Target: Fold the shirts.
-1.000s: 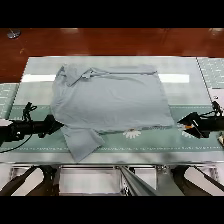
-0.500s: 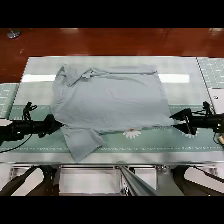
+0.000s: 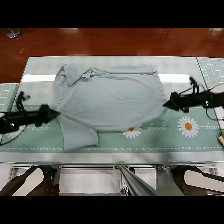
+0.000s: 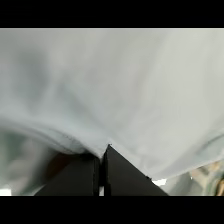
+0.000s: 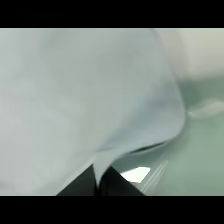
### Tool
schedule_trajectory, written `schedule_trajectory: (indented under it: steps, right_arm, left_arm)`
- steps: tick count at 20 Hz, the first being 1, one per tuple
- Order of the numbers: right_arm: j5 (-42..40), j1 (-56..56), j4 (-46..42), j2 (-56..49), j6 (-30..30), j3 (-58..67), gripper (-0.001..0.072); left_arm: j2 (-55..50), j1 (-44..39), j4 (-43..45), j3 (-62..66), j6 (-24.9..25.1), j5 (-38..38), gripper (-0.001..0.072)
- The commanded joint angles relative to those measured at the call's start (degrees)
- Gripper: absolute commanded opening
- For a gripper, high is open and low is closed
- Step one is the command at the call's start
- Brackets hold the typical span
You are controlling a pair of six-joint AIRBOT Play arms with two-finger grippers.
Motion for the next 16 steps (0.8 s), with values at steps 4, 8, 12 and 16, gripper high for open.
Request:
schedule_trajectory:
  steps: [4, 8, 12, 16]
  right_arm:
    - [7.10, 2.64, -4.79, 4.98, 6.80, 39.63, 0.0024]
    - [8.61, 2.62, -11.98, 13.70, 9.09, 58.38, 0.0024]
    - [10.82, 2.62, -15.17, 27.06, 9.31, 59.65, 0.0024]
    - [13.46, 2.64, -21.51, 36.70, 11.13, 59.65, 0.0024]
  left_arm:
    - [2.97, 0.09, -16.85, 35.41, 4.94, 0.07, 0.0020]
    - [4.52, 0.11, -1.95, 60.24, -3.67, -1.40, 0.0020]
    - [11.98, 0.11, 17.55, 74.12, -10.47, -3.89, 0.0019]
    - [23.30, 0.11, 32.30, 75.84, -11.23, -4.92, 0.0019]
